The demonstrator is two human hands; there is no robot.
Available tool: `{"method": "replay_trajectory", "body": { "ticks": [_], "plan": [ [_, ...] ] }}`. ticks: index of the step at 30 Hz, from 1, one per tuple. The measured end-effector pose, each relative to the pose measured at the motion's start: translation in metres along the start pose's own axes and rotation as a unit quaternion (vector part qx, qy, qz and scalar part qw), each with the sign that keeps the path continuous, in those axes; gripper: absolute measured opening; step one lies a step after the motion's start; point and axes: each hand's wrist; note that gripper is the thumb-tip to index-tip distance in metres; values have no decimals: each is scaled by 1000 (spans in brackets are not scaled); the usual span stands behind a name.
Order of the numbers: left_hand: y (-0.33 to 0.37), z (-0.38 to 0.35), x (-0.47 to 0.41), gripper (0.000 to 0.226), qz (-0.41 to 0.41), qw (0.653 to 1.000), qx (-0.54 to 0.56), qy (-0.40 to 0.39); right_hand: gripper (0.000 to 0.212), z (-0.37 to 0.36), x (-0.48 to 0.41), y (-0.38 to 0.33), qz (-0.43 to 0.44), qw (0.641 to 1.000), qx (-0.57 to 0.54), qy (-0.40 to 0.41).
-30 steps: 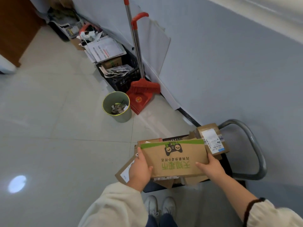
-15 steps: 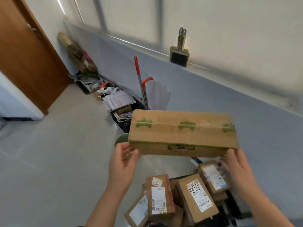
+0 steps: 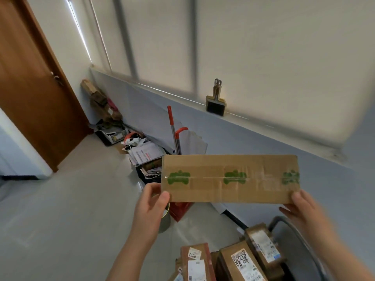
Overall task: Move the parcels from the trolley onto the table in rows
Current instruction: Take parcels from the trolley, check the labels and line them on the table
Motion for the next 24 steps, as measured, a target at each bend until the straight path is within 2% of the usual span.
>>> {"method": "replay_trajectory", "body": {
  "ticks": [1, 2, 4, 5, 7, 10, 11, 12, 13, 14, 17, 21, 24],
  "plan": [
    [1, 1, 1, 29, -7, 1000, 12, -12, 22, 2, 2, -3, 15, 1000, -11, -10],
    [1, 3, 1, 41, -13, 999, 24, -28, 22, 6, 4, -6, 28, 999, -10, -26],
    [-1, 8, 2, 62, -16, 996, 46, -78, 33, 12, 7, -11, 45, 998, -5, -53],
    [1, 10, 3, 65, -15, 994, 54, -97, 35, 14, 8, -14, 45, 997, -22, -53],
    [4, 13, 2, 58, -20, 992, 72, -106, 34, 17, 11, -22, 36, 994, -75, -64],
    [5, 13, 3, 22, 1, 989, 113, -93, 61, 16, 9, -28, 2, 991, -129, -38],
    [7, 11, 3, 35, 10, 991, 110, -76, 61, 16, 8, -29, -17, 989, -143, -21],
    [8, 9, 4, 52, 26, 992, 97, -73, 56, 16, 7, -28, -37, 990, -139, -1],
    [8, 7, 4, 58, 34, 994, 82, -70, 43, 17, 7, -28, -50, 991, -121, 6],
    [9, 5, 4, 53, 42, 995, 68, -56, 32, 18, 8, -27, -53, 994, -91, -2],
    [8, 3, 6, 18, 47, 996, 61, -48, 35, 24, 11, -23, -52, 996, -65, -31],
    [8, 8, 13, 51, 52, 991, 85, -94, 58, 28, 15, -20, -23, 997, -56, -55],
    [8, 6, 12, 57, 53, 990, 83, -103, 67, 31, 15, -20, 20, 999, -14, -40]
  ]
}}
Point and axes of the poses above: each hand's wrist, its own x-axis away from the middle knuckle, its own z-axis out of the back of the hand, y = z × x, and after that the axes turned 1 degree about y, right-handed
